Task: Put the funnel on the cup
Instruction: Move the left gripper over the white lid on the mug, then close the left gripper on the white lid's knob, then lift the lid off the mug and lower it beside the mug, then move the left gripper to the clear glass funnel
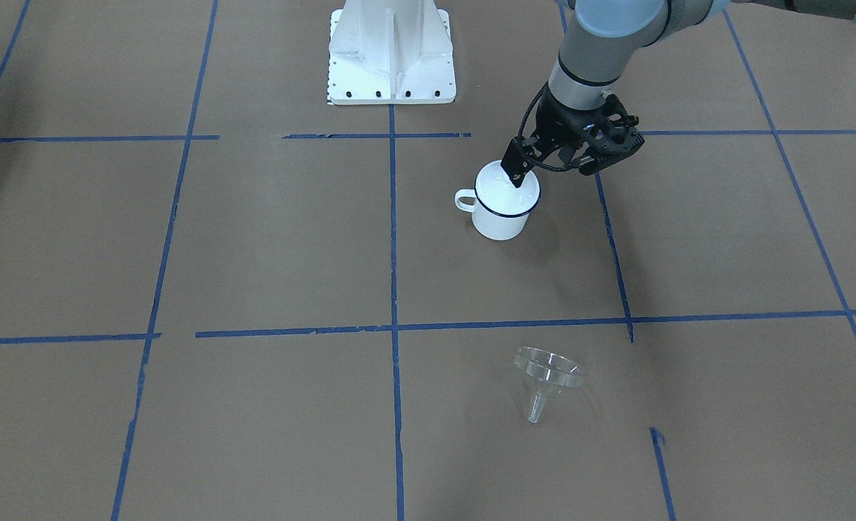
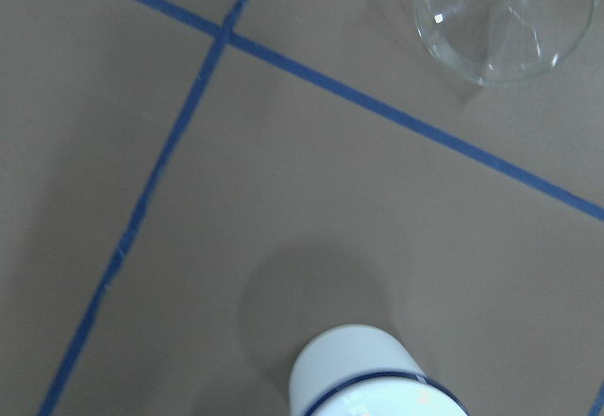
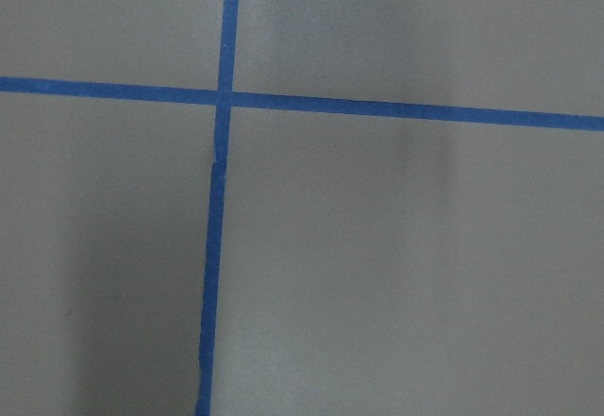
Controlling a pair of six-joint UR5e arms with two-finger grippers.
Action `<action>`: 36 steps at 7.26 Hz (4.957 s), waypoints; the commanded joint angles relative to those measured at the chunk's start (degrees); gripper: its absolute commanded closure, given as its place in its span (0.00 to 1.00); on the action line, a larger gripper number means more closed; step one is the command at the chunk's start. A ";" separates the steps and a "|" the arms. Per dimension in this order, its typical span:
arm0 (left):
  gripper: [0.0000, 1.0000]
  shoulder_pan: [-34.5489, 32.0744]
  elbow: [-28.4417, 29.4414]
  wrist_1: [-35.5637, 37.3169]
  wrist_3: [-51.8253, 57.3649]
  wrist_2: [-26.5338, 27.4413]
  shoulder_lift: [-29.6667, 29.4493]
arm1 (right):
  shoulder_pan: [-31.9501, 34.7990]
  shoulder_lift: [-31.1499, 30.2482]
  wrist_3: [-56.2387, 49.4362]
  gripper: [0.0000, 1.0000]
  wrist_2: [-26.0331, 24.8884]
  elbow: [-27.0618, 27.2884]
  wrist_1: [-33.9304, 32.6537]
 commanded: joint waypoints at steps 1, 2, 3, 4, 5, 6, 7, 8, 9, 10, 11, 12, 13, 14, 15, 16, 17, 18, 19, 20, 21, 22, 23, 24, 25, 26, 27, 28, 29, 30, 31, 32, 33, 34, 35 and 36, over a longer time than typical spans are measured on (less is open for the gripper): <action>0.07 2.56 0.76 0.03 -2.74 2.01 -0.72 | 0.00 0.00 0.00 0.00 0.00 0.00 0.00; 0.11 2.99 1.46 0.03 -2.65 2.10 -0.80 | 0.00 0.00 0.00 0.00 0.00 0.00 0.00; 0.12 3.26 2.34 -0.15 -2.65 2.01 -1.07 | 0.00 0.00 0.00 0.00 -0.09 0.00 0.00; 0.13 3.35 3.65 -0.85 -2.47 1.93 -1.77 | 0.00 0.00 0.00 0.00 0.00 0.00 0.00; 0.17 3.52 3.75 -1.81 -2.65 1.92 -1.69 | 0.00 0.00 0.00 0.00 0.00 0.00 0.00; 0.40 3.53 3.58 -1.82 -2.65 1.92 -1.77 | 0.00 0.00 0.00 0.00 0.00 0.00 0.00; 0.88 3.53 3.06 -1.73 -2.65 2.01 -1.77 | 0.00 0.00 0.00 0.00 0.00 0.00 0.00; 1.00 3.53 3.14 -1.65 -2.74 2.01 -1.95 | 0.00 0.00 0.00 0.00 0.00 0.00 0.00; 1.00 3.35 2.62 -1.21 -2.74 2.01 -1.95 | 0.00 0.00 0.00 0.00 0.00 0.00 0.00; 1.00 2.65 0.00 0.97 -2.65 2.10 -1.86 | 0.00 0.00 0.00 0.00 0.00 0.00 0.00; 1.00 0.99 -4.38 4.99 -2.13 2.10 -2.03 | 0.00 0.00 0.00 0.00 0.00 0.00 0.00; 1.00 -1.81 -9.55 8.95 -1.86 2.10 -1.78 | 0.00 0.00 0.00 0.00 0.00 0.00 0.00; 1.00 -2.53 -13.35 9.51 1.54 2.19 -0.73 | 0.00 0.00 0.00 0.00 0.00 0.00 0.00; 1.00 -1.15 -18.17 8.91 2.70 2.28 6.42 | 0.00 0.00 0.00 0.00 0.00 0.00 0.00; 1.00 0.70 -21.18 6.90 2.71 3.84 12.84 | 0.00 0.00 0.00 0.00 0.00 -0.09 0.00; 1.00 2.45 -21.03 -0.95 2.28 4.73 20.04 | 0.00 0.00 0.00 0.00 -0.09 -0.09 0.00; 1.00 4.56 -19.46 -9.21 1.49 4.74 26.03 | 0.00 0.00 0.00 0.00 0.00 -0.09 0.00; 1.00 5.80 -14.66 -14.60 -3.91 4.48 26.18 | 0.00 0.00 0.00 0.00 0.00 -0.09 0.00; 1.00 6.77 -10.09 -20.39 -6.58 4.30 26.09 | 0.00 0.00 0.00 0.00 0.00 0.00 0.00; 1.00 7.65 -7.61 -21.93 -6.17 4.30 26.09 | 0.00 0.00 0.00 0.00 0.00 0.00 0.00; 1.00 8.53 -6.54 -22.03 -5.90 4.47 26.09 | 0.00 0.00 0.00 0.00 0.00 0.00 0.00; 1.00 8.71 -4.01 -24.12 -6.34 4.39 25.74 | 0.00 0.00 0.00 0.00 0.00 0.00 0.00; 1.00 8.71 -1.20 -28.76 -6.51 4.30 25.39 | 0.00 0.00 0.00 0.00 0.00 0.00 0.00; 0.79 8.71 0.05 -30.19 -6.43 4.21 25.39 | 0.00 0.00 0.00 0.00 0.00 0.00 0.00; 0.01 8.71 -0.02 -30.21 -6.08 4.21 25.39 | 0.00 0.00 0.00 0.00 0.00 -0.09 0.00; 0.00 8.71 -0.20 -30.04 -5.99 4.21 25.56 | 0.00 0.00 0.00 0.00 0.00 0.00 0.00; 0.00 8.36 -2.55 -29.16 -5.99 3.77 26.17 | 0.00 0.00 0.00 0.00 0.00 0.00 0.00; 0.00 7.93 -9.88 -27.76 -6.08 3.42 31.14 | 0.00 0.00 0.00 0.00 0.00 0.00 0.00; 0.00 4.96 -15.79 -27.05 -6.16 3.59 36.49 | 0.00 0.00 0.00 0.00 0.00 0.00 0.00; 0.00 0.67 -14.97 -27.05 -7.90 3.59 34.20 | 0.00 0.00 0.00 0.00 0.00 -0.09 0.00; 0.00 0.02 -9.66 -27.22 -16.19 3.94 25.30 | 0.00 0.00 0.00 0.00 0.00 -0.09 0.00; 0.00 -2.95 0.31 -27.66 -22.36 4.73 13.81 | 0.00 0.00 0.00 0.00 0.00 0.00 0.00; 0.00 -3.50 9.29 -30.18 -27.91 8.74 5.61 | 0.00 0.00 0.00 0.00 0.00 0.00 0.00; 0.00 -3.59 12.25 -39.52 -34.05 12.35 5.26 | 0.00 0.00 0.00 0.00 0.00 0.00 0.00; 0.00 -3.42 18.72 -50.75 -39.86 18.56 4.82 | 0.00 0.00 0.00 0.00 0.00 0.00 0.00; 0.00 -3.24 25.48 -61.22 -44.70 23.50 4.82 | 0.00 0.00 0.00 0.00 0.00 0.00 0.00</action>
